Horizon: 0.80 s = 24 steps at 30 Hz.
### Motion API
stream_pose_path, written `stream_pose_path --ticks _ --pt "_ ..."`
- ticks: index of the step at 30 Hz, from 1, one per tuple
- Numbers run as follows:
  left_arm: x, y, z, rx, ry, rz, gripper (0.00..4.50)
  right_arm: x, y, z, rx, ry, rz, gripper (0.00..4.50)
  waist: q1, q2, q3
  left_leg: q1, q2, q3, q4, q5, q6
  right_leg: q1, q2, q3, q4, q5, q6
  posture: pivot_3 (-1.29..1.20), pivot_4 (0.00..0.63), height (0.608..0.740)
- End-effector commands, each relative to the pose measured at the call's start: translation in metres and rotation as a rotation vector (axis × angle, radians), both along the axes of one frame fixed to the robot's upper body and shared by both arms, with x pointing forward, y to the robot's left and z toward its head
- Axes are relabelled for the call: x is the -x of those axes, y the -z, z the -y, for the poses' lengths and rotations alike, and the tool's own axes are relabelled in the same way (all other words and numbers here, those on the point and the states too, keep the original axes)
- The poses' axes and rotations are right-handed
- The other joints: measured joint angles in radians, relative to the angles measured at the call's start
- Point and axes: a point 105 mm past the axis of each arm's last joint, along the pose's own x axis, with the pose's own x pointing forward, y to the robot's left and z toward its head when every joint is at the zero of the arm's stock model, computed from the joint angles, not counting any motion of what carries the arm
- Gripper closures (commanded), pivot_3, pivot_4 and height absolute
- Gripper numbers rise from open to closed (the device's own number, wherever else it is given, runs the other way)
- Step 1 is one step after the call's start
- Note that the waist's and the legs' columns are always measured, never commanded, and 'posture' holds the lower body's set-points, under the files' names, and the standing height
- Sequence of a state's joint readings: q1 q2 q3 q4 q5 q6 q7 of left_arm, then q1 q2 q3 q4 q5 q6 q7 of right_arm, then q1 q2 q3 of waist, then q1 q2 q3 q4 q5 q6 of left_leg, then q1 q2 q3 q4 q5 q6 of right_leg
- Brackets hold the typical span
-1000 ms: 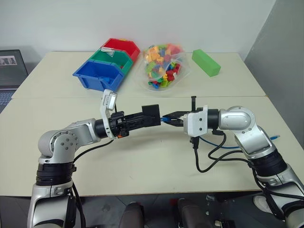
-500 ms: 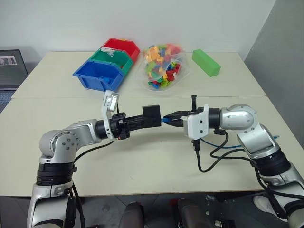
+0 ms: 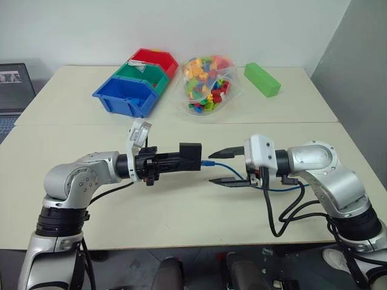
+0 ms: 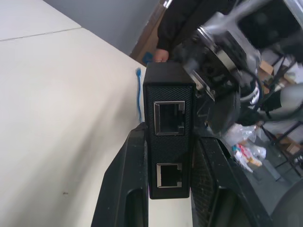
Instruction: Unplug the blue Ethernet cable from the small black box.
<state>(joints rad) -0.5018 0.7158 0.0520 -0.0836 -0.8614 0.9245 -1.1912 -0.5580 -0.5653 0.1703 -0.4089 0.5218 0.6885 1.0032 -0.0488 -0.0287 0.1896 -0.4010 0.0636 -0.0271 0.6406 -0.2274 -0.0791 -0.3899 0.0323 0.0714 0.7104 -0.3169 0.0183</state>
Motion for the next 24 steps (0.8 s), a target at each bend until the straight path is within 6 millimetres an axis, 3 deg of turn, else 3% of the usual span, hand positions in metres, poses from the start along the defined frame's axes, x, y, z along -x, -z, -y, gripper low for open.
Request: stream_pose_path --ticks 1,10,24 --pt "0.005 -0.008 0.0 0.02 0.034 0.036 3.7 -0.001 0.0 0.003 -0.08 0.061 -0.141 1.7 -0.001 0.0 0.0 0.0 0.0 0.0 0.0 0.0 0.0 0.0 0.0 0.0 0.0 0.0 0.0 0.0 0.15 0.74" --pt "0.006 -0.008 -0.003 0.033 0.032 0.026 3.7 -0.002 0.002 -0.007 -0.224 0.092 -0.367 1.7 -0.004 0.0 0.001 -0.001 0.0 0.0 -0.005 0.0 0.0 -0.001 0.0 0.0 -0.006 0.0 0.0 0.0 0.15 0.74" --pt "0.006 -0.01 -0.003 0.046 0.032 0.015 3.7 -0.003 0.01 -0.018 -0.24 0.086 -0.434 1.7 -0.004 0.0 0.001 -0.003 0.0 0.001 -0.012 0.0 0.0 -0.002 0.0 -0.001 -0.014 0.0 0.0 0.0 0.15 0.74"
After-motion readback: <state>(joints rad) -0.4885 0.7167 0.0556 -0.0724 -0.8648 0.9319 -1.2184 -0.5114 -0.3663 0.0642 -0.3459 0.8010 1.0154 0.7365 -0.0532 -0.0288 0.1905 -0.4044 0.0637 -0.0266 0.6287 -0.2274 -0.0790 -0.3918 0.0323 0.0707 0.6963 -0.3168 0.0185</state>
